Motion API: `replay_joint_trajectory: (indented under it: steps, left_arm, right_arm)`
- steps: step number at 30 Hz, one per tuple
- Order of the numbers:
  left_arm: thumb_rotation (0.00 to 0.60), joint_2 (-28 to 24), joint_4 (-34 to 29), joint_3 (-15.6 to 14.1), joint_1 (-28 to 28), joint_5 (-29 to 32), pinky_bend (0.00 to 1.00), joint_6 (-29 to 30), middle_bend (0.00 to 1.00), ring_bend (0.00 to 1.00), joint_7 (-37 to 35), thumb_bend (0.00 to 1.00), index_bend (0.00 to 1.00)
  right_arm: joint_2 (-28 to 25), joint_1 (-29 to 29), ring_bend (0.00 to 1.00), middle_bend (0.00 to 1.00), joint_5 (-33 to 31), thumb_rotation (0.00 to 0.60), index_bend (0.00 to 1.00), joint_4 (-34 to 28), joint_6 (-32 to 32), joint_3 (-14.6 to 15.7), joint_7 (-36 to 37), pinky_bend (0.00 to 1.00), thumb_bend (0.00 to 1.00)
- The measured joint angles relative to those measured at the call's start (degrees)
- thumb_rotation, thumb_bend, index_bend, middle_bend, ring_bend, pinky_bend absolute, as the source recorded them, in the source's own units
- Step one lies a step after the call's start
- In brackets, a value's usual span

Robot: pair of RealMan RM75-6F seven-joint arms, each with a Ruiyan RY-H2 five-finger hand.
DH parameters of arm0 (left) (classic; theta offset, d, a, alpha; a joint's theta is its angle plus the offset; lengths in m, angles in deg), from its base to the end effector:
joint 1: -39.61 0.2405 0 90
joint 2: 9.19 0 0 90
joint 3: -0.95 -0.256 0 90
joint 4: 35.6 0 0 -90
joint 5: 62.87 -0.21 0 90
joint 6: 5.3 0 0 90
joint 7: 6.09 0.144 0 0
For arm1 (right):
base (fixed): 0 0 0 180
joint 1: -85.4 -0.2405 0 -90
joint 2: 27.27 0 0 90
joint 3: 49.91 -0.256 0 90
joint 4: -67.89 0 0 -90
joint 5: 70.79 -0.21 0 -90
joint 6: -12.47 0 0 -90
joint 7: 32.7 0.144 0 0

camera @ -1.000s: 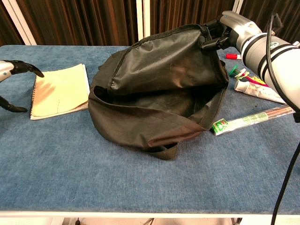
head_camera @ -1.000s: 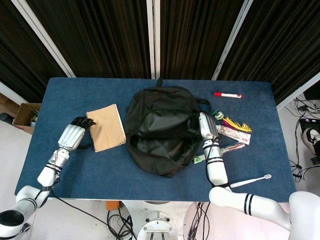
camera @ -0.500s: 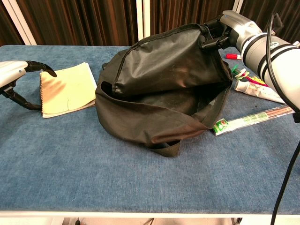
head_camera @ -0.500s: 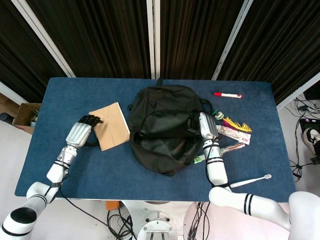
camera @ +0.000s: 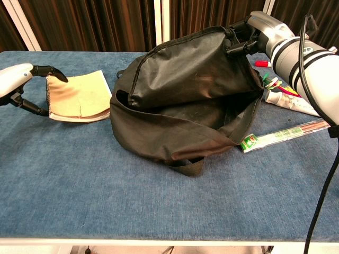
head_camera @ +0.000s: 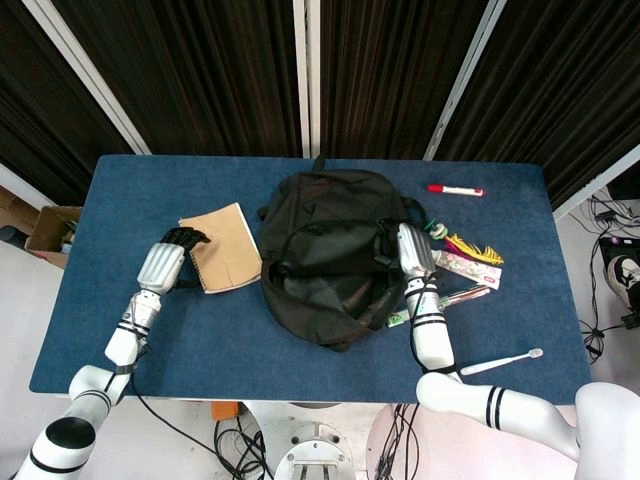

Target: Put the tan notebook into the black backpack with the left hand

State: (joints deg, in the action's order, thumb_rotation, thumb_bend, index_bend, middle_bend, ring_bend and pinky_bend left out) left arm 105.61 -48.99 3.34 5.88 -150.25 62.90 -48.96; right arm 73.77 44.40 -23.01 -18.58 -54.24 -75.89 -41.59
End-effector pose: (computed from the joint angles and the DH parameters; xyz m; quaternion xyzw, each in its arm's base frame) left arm -0.2952 0.3603 -0.0199 -0.6373 -0.4176 -0.4749 0.4403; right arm -0.1071 -0.3612 -0.0168 0.4738 -0.5898 0.5230 0.3925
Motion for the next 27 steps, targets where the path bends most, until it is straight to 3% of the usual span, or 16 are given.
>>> replay_joint_trajectory:
  steps: [8,27]
  left_arm:
    - [0.6,1.0,1.7,0.2,-1.3,0.1,0.16,0.5,0.25,0.17,0.7,0.16,0.44]
    - [0.6,1.5,2.7,0.3,-1.5,0.6,0.17,1.3,0.31,0.2,3.7,0.16,0.59]
  right_arm:
    - [0.0,-0.1,0.35,0.45,0.0,0.6,0.6,0.3,0.2,-0.3,0.3,0.21,0.62]
    - [-0.3,0.0,0.35,0.45,0.1,0.6,0.6,0.6,0.8,-0.3,0.9,0.21,0.62]
